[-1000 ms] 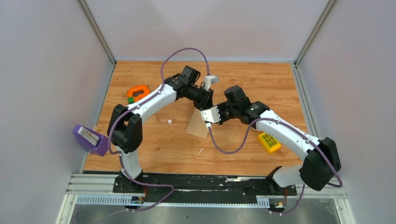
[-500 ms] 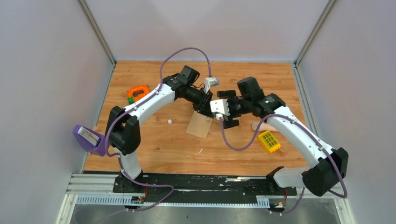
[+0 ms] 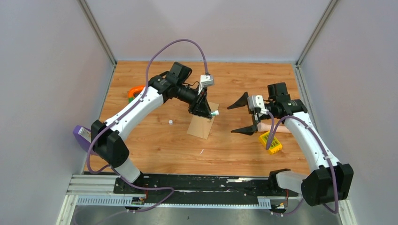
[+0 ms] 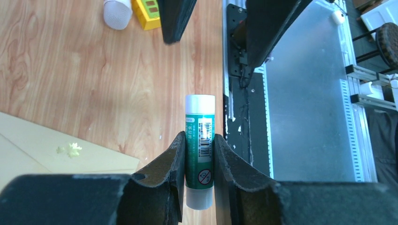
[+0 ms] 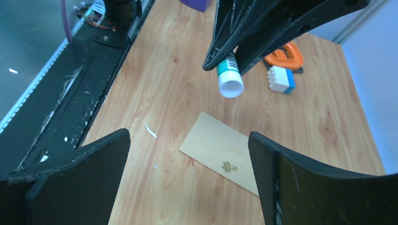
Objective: Place the letter into the envelope and seal it
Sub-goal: Screw the solid glue.
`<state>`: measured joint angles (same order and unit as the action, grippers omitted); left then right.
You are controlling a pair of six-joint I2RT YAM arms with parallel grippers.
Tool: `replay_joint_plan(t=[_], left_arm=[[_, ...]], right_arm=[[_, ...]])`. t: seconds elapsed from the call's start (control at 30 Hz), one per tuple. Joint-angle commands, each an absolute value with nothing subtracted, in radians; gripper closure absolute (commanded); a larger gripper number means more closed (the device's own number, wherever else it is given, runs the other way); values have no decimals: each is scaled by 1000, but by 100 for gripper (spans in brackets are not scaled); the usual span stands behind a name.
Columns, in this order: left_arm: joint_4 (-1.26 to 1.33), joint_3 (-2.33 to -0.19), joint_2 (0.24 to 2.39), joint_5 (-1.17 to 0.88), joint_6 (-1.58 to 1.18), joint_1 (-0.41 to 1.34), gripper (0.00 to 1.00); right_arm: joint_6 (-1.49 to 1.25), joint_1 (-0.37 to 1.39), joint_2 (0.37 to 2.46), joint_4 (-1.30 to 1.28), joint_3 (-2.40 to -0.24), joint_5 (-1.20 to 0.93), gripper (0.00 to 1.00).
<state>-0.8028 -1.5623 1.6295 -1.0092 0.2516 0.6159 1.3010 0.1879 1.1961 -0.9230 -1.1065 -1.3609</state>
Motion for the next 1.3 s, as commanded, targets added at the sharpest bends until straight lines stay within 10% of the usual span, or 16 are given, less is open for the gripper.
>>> replay_joint_plan(t=[0.0, 0.37, 0.73, 0.93, 1.27], left_arm=[[-815, -1543, 1603, -1103, 284, 622, 100], [-739, -1474, 1642, -1250, 199, 621, 100], [-657, -1448, 1540, -840, 204, 621, 100], [-638, -1451, 1535, -752, 206, 621, 100], [-639, -1430, 1529, -746, 223, 629, 100]], right_arm=[[1384, 209, 1201, -851, -1086, -1586, 0], [1232, 301, 1263, -658, -1122, -1409, 10], [512, 303, 1453, -790, -1273, -1447, 19], [80, 304, 1707, -843, -1375, -1505, 50], [21, 301, 1814, -843, -1446, -1570, 58]])
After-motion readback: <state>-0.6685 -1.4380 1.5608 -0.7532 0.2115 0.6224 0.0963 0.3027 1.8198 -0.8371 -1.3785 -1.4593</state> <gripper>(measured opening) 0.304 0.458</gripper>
